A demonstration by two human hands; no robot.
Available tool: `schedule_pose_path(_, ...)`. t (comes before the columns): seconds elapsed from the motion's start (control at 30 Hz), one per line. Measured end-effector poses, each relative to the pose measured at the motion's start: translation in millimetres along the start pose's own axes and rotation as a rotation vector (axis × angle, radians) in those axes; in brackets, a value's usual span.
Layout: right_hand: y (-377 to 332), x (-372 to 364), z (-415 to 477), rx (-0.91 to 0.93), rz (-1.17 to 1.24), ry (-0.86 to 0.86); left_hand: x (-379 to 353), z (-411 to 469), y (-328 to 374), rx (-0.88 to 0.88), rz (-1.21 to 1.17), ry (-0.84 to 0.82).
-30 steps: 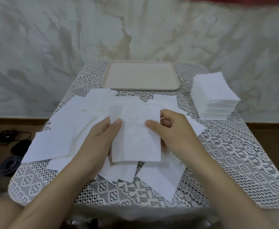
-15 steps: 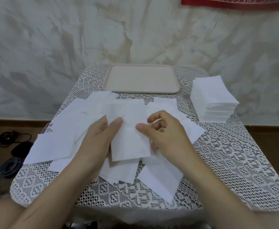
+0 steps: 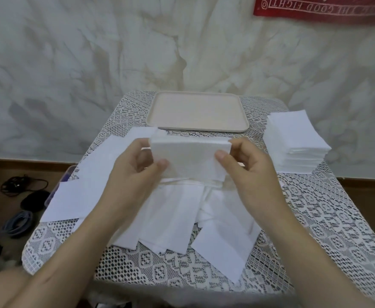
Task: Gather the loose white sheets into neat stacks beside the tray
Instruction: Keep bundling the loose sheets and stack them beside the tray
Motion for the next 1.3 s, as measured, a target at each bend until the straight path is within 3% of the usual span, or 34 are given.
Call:
schedule_pose_path(0.17, 16, -16, -7, -0.115, -0.309, -0.128, -5, -7, -7, 0.007, 0.2, -0.122)
schedule_pose_path(0.37, 11, -15, -7, -0.127, -0.357, -0.085, -7, -7, -6, 0.013, 0.186, -0.137)
schedule_pose_path(0.53, 3, -3, -7, -0.091, -0.077, -0.041, -4, -4, -5, -0.027, 0.037, -0.006)
schedule_pose_path(0.67, 2, -13, -18, -0.249, 0.213, -0.089, -15, -9, -6, 0.06, -0.18, 0.009)
schedule_pose_path(0.77, 4, -17, -22, -0.308, 0.144, -0.209, -18, -12, -7, 0.083, -0.177, 0.025)
schedule_pose_path(0.93, -3, -16, -21, -0.247, 0.082, -0.218, -16, -18, -6, 0.072, 0.026, -0.11)
schedule_pose_path(1.13, 11, -36, -31, -0.255, -0.227, -0.299, -28, -24, -7, 0.056, 0.217, -0.123)
schedule_pose_path(1.3, 6, -27, -23, -0.254, -0.137, -0.175, -31, -26, -3, 0.074, 0.198, -0.169)
Point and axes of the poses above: each hand's wrist, its own z-axis towards the middle knuckle, its own x-axis out of the back of the hand, y = z × x, the point moved 2 cm from there along z, towards the middle knuckle, and after that the axes turned 7 degrees about -y, right-handed, at the moved point
